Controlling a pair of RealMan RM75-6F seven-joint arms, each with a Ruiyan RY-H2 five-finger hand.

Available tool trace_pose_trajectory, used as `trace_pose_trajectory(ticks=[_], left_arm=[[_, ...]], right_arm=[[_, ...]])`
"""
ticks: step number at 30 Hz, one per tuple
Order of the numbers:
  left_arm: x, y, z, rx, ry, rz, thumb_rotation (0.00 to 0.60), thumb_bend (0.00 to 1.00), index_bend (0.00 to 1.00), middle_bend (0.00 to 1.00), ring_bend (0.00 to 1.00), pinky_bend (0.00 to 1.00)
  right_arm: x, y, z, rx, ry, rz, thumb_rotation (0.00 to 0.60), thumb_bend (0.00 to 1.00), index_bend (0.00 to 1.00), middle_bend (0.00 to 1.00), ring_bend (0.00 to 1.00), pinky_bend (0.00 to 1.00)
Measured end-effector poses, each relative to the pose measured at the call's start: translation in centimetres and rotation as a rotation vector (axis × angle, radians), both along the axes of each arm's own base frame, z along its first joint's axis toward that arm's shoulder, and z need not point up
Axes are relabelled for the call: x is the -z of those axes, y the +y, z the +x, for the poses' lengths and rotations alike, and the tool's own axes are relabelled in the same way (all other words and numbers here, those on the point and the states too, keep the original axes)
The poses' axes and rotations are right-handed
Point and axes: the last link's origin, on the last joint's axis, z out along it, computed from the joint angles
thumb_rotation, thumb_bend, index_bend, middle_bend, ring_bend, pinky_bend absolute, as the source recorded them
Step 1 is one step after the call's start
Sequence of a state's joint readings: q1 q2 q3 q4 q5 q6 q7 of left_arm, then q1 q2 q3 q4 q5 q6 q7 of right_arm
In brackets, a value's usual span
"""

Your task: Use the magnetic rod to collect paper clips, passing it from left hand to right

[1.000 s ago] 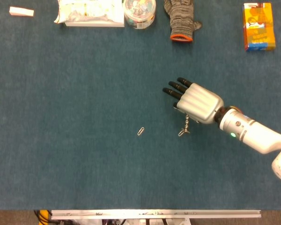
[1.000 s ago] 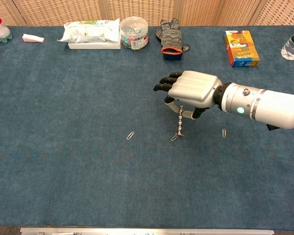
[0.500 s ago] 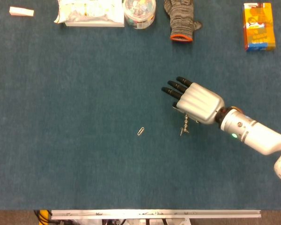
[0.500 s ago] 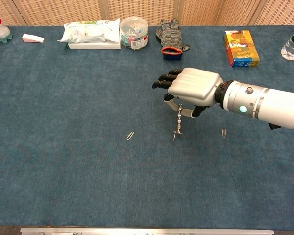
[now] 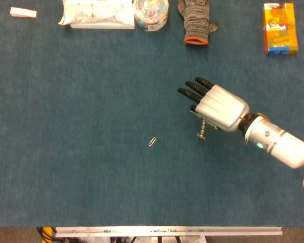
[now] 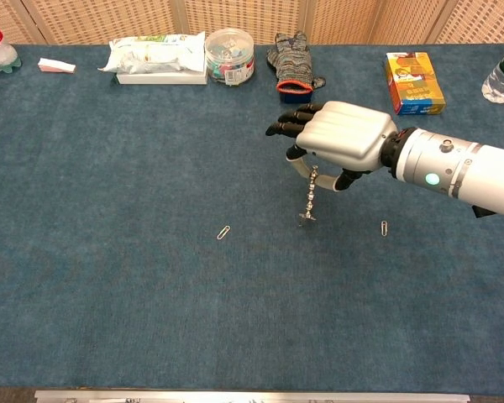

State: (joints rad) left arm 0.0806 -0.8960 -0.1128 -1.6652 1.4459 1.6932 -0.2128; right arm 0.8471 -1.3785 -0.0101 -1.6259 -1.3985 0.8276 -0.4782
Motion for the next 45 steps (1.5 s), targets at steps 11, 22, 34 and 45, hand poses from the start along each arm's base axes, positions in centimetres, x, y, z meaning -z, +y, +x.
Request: trace_pose_trajectory(ticks=[11,22,34,45], left_arm=[[0.2,0.2,0.2,-0.002,0.012,-0.004,0.6,0.09,0.6,0.14,0.01,0.17],[1.0,0.1,0.3,-0.001,0.043,-0.044,0.6,0.09,0.6,0.14,0.01,0.17],[1.3,0.2,0.4,-0.006,0.043,-0.062,0.6,0.09,0.6,0.14,0.01,0.17],[1.3,0.2,0.4,0.002,0.04,-0.072,0.6,0.09,0.6,0.14,0.01,0.17]], right_arm=[[-2.5,-0.9,-1.5,0.062,-0.048,-0.089,0.6,0.4,0.59,0.09,0.0,0.11],[-5.0,-2.4,-3.6,0.136,-0.084,-0.21,0.6,0.4,0.59,0.09,0.0,0.11],[-4.9,-4.7,-4.0,0.154,-0.072,-0.277,0.6,0.38,0.58,0.08,0.0,0.11],[-5.6,-4.7,-5.1,0.213,-0.06,-0.343,0.6,0.22,0.32,0.06,0.0,0.1]])
